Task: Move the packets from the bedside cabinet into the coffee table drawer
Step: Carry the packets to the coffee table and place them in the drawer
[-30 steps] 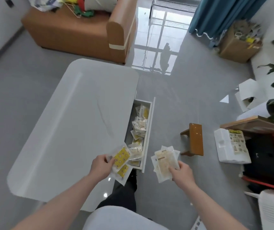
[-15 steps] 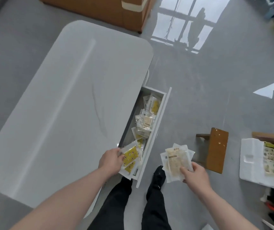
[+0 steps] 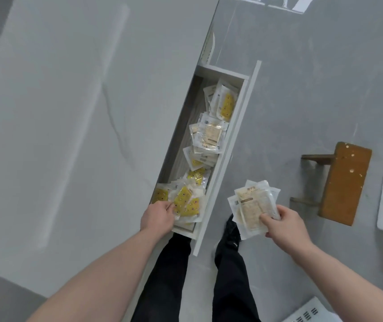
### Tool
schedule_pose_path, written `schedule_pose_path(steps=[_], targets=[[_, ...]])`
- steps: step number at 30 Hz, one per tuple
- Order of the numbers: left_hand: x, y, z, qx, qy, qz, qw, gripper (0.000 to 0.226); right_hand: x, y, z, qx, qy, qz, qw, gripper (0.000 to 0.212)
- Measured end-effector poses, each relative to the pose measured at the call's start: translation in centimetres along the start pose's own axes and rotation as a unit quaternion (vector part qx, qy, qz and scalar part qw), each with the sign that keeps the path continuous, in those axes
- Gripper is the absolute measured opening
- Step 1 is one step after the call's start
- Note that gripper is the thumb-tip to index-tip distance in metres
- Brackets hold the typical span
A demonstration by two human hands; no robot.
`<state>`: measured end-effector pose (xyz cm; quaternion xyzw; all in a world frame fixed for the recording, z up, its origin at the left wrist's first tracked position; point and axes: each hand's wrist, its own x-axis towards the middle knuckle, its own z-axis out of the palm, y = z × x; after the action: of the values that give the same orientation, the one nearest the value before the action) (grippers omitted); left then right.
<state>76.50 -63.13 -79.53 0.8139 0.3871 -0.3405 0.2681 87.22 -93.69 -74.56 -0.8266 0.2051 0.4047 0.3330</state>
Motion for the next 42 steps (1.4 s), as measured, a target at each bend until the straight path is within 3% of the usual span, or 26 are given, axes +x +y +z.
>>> schedule_pose_path(steps=[4, 13, 15, 19, 23, 28, 32, 34, 36, 39, 42], targets=[[-1.2, -1.6, 0.4, -0.001, 0.023, -0.033, 0.999, 0.043, -0.5, 1.7, 0.7, -0.003, -0.008, 0.017, 1.000, 0.011], [-2.1, -0.8, -1.1, -0.138, 0.075, 0.044, 0.987, 0.021, -0.5, 0.7, 1.6, 0.035, -0.017, 0.021, 0.999, 0.013], [-1.5, -0.8, -1.0, -0.136, 0.050, 0.038, 0.989, 0.018, -0.2, 0.5, 1.8, 0.050, -0.022, 0.019, 0.998, 0.014], [-0.6, -1.2, -0.4, -0.063, -0.068, 0.029, 0.995, 0.006, 0.2, -0.3, 2.2, 0.088, -0.036, 0.014, 0.995, 0.016], [0.3, -1.3, 0.2, 0.087, -0.121, -0.003, 0.989, 0.067, 0.5, -1.3, 2.6, 0.108, -0.041, 0.015, 0.993, 0.015], [1.0, -0.9, 0.0, 0.106, -0.140, -0.002, 0.984, 0.068, 0.6, -2.3, 3.1, 0.121, -0.057, 0.013, 0.991, 0.016], [1.0, 0.2, -1.1, 0.117, -0.093, 0.026, 0.988, 0.064, 0.8, -3.0, 3.5, 0.137, -0.070, 0.009, 0.988, 0.018], [0.8, 1.5, -1.9, 0.055, -0.061, 0.065, 0.995, 0.064, 1.0, -3.3, 3.5, 0.154, -0.082, 0.013, 0.985, 0.018], [0.6, 3.7, -3.1, -0.088, -0.087, 0.070, 0.990, 0.060, 1.1, -3.6, 3.6, 0.176, -0.101, 0.016, 0.979, 0.018], [0.6, 7.2, -4.7, -0.295, -0.239, 0.014, 0.925, 0.050, 1.3, -4.4, 3.9, 0.202, -0.133, 0.017, 0.970, 0.018], [0.9, 9.5, -5.3, -0.360, -0.309, 0.022, 0.880, 0.030, 1.4, -5.5, 4.6, 0.225, -0.149, 0.009, 0.963, 0.019]])
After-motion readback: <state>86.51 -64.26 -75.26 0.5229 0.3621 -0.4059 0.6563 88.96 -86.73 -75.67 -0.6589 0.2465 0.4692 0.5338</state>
